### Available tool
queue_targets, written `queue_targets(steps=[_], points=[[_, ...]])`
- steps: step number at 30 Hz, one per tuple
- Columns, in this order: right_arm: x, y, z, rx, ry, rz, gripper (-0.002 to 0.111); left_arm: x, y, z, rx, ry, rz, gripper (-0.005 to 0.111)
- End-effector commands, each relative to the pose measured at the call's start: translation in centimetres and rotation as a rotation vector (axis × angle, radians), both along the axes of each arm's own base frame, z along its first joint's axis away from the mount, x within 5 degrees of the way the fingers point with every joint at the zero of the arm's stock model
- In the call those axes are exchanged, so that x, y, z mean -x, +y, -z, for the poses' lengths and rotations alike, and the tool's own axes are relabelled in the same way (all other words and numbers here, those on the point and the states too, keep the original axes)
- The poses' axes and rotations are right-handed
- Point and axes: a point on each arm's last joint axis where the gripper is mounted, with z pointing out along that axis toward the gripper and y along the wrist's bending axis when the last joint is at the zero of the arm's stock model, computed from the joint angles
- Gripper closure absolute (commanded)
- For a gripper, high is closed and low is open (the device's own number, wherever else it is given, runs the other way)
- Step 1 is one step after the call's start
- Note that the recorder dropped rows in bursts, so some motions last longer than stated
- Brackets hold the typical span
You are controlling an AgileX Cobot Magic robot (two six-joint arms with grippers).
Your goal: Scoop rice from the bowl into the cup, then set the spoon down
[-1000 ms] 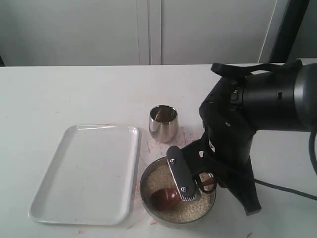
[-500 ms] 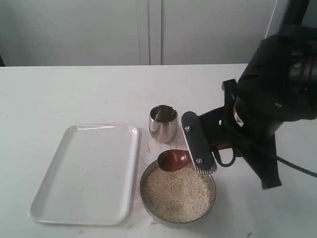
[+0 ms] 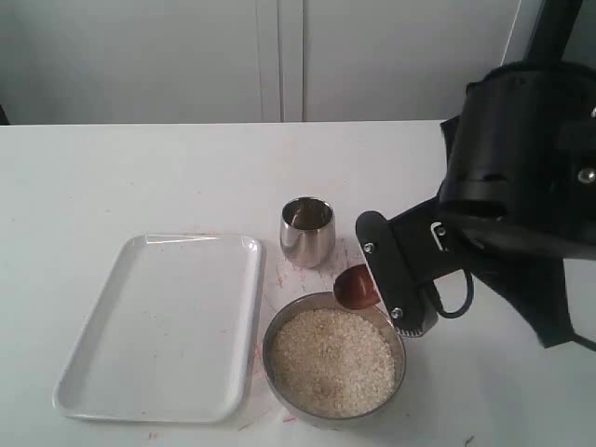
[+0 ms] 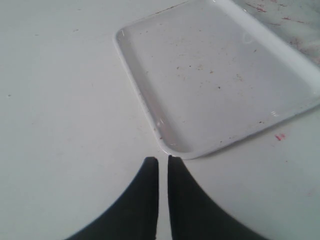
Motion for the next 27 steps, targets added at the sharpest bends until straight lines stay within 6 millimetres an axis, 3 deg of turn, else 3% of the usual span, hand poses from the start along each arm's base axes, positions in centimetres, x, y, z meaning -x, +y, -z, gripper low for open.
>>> queue_targets(steps=[1,8,17,22,27], points=[[0.2,0.9,0.4,-0.013,-0.033,0.026,0.107,0.0,0.0,0.2,0.007,0.007,0.001,0.092],[0.0,1.9,1.7,0.016,-0.014,0.022,0.107,0.0,0.0,0.2,0.007,0.007,0.001,0.092],[-0.7,1.3,4.9,0.248,-0.014,-0.061,0.107,0.0,0.0,0.2,0.007,0.007,0.001,0.092],[-0.7,1.2,4.8,0.268,-0.027,-0.079,0.107,0.0,0.0,0.2,0.007,0.007,0.001,0.092],[-0.1,2.4,4.7,0.282,-0.050,-0.144,0.107,0.0,0.0,0.2,0.007,0.007,0.001,0.092]])
